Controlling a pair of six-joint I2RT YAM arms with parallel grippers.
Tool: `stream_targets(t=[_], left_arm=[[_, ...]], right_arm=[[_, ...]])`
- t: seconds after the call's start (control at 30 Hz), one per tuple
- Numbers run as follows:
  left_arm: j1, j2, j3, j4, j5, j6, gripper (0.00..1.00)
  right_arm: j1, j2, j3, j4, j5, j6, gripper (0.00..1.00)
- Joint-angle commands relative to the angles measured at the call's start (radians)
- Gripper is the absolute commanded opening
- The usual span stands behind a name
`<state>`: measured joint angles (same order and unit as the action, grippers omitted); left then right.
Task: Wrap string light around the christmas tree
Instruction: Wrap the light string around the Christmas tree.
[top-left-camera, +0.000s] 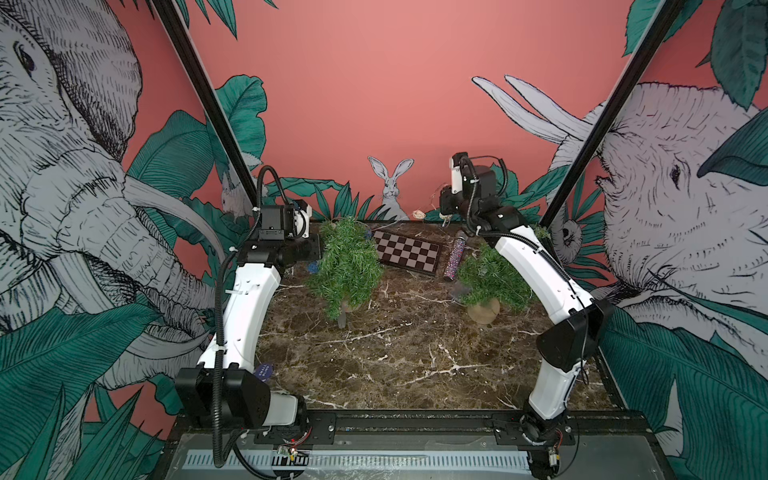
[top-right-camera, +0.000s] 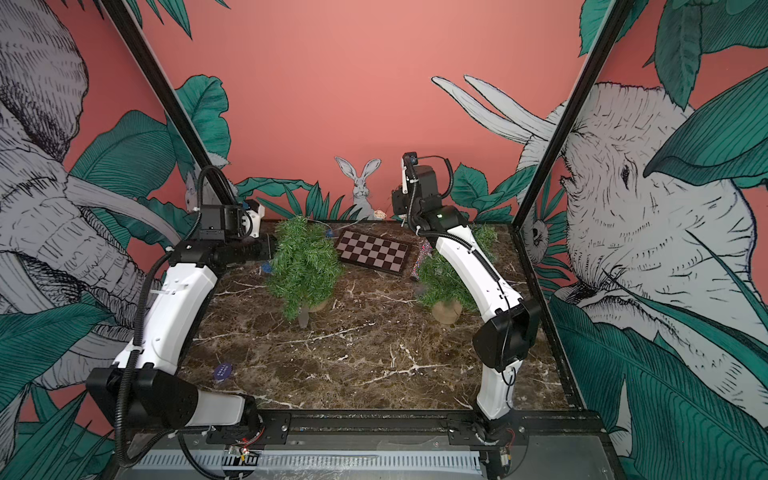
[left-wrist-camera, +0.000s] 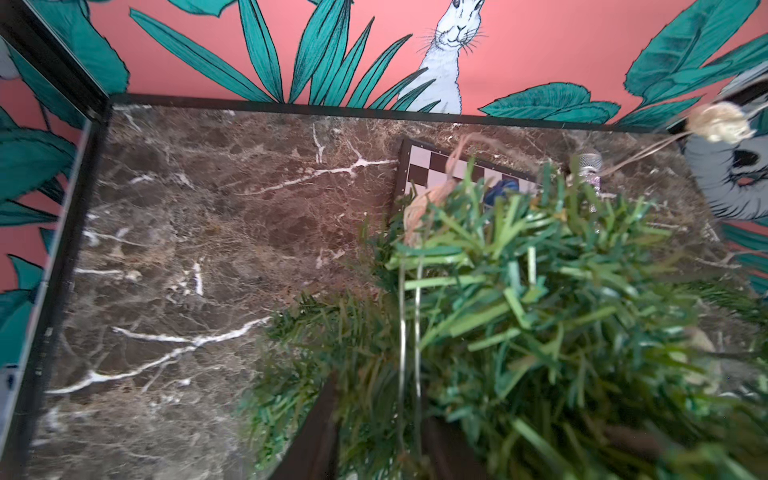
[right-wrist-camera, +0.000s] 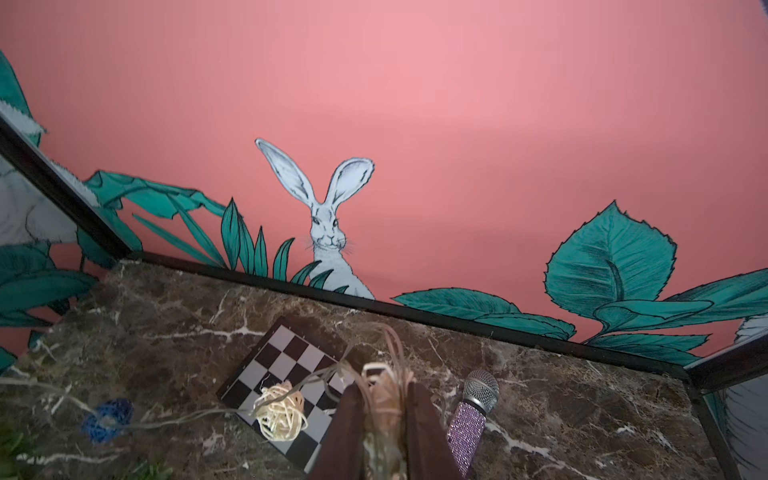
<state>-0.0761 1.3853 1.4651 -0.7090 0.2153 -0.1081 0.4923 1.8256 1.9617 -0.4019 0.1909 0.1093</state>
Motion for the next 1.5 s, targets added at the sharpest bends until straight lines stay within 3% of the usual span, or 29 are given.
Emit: stream_targets(t=[0.0,0.23,0.47,0.67,0.87,1.17,1.47], left_arm=[[0.0,-0.037,0.034,-0.041,-0.016,0.025,0.38],[0.001,-0.072,0.021,-0.049,-0.034,0.04,0.44],[0.006,-0.087,0.033,-0.089,-0.07,0.042,0.5],[0.004,-0.088,0.047,-0.12,-0.087,0.068,0.53],[0.01,-0.131,0.021,-0.092,-0.11,0.075,0.56],[0.012,-0.127,0.159,-0.259,-0.185,0.059,0.6],[-0.042,-0.25,0.121,-0.252,-0.218,0.092,0.58]], right_arm=[[0.012,-0.086,-0.043,0.003,0.061,-0.061,0.0],[0.03,-0.214,-0.147,-0.086,0.028,-0.05,0.0],[0.166,-0.351,-0.292,-0.153,0.065,-0.021,0.0],[0.262,-0.374,-0.382,-0.164,0.085,0.029,0.0],[0.315,-0.395,-0.444,-0.109,-0.003,0.146,0.0],[0.327,-0.432,-0.432,-0.096,-0.087,0.229,0.0],[0.327,-0.454,-0.457,-0.055,-0.168,0.305,0.0]])
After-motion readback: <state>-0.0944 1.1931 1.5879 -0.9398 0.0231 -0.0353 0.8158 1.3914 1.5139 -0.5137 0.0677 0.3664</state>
